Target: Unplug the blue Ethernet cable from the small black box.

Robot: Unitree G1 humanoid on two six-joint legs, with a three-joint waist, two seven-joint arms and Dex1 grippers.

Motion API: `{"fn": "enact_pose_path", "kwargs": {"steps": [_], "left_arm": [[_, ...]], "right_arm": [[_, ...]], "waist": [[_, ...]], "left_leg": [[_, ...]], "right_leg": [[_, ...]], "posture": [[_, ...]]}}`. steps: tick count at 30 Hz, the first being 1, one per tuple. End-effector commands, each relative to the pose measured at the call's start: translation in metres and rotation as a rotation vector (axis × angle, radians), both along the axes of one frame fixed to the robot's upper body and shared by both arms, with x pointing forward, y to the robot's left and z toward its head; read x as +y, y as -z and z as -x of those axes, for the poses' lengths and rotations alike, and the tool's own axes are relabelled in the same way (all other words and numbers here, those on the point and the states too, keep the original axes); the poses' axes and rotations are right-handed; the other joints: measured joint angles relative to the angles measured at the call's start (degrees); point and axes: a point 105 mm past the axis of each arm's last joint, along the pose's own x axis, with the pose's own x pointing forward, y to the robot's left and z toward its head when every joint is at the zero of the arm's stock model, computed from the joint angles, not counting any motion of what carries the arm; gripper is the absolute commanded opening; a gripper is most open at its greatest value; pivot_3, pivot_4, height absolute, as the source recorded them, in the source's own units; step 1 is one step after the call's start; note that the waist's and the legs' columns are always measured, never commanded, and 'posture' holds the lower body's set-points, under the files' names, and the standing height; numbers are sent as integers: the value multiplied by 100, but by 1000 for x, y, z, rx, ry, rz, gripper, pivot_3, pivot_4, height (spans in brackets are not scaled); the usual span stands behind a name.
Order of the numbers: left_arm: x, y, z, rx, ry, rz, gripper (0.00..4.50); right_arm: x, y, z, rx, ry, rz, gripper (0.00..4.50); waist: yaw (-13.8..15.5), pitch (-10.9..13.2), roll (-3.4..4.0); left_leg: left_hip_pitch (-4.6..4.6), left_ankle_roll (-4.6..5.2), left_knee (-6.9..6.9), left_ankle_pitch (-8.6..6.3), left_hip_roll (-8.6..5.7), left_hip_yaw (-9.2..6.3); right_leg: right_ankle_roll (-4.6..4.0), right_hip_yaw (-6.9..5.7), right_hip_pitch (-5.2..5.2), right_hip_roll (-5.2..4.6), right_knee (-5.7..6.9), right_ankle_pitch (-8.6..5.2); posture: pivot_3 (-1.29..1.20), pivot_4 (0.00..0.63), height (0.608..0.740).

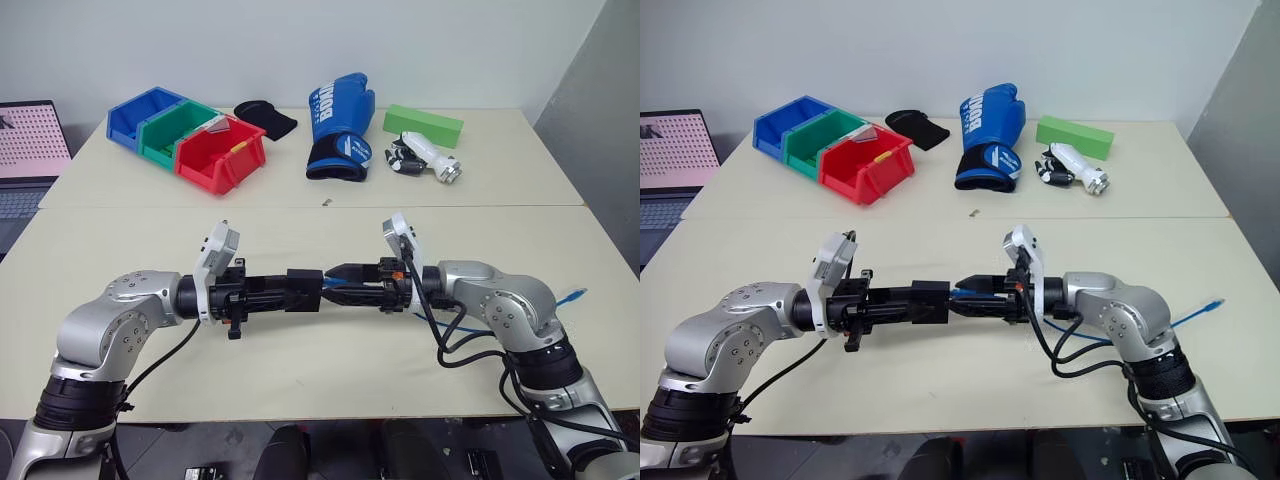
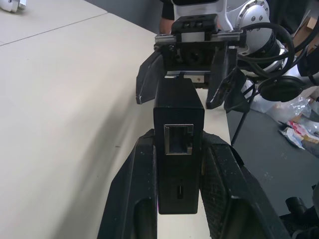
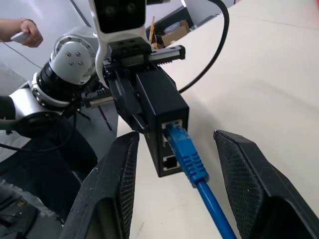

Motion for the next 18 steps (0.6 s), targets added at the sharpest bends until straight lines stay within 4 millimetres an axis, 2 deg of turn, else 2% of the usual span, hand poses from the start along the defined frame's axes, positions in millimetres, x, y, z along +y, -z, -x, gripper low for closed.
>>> {"fn": "enact_pose_path", "kwargs": {"steps": [1, 7, 10, 13, 18], "left_arm": [[-3, -6, 3, -44, 25, -1, 788], [-3, -5, 3, -46, 24, -2, 788], [-3, -4, 3, -46, 24, -3, 788], [-4, -4, 4, -45, 26, -4, 788], [-4, -2, 6, -42, 30, -7, 788]], "right_arm": [[0, -12, 2, -46, -32, -21, 2522], [0, -13, 2, -39, -42, -26, 2522], [0, -12, 3, -36, -42, -24, 2059], [0, -12, 3, -27, -43, -27, 1276], [-1, -12, 3, -19, -49, -24, 222]], "waist": [[-1, 0, 0], [0, 0, 0], [0, 0, 0], [0, 0, 0], [0, 0, 0]], "left_leg": [[0, 0, 0, 0, 0, 0], [0, 0, 0, 0, 0, 0], [0, 0, 0, 0, 0, 0], [0, 0, 0, 0, 0, 0], [0, 0, 0, 0, 0, 0]], "right_leg": [[0, 0, 0, 0, 0, 0], [0, 0, 0, 0, 0, 0], [0, 0, 0, 0, 0, 0], [0, 0, 0, 0, 0, 0], [0, 1, 0, 0, 0, 0]], "posture": [[0, 150, 740], [0, 150, 740], [0, 150, 740], [0, 150, 740], [0, 150, 740]]}}
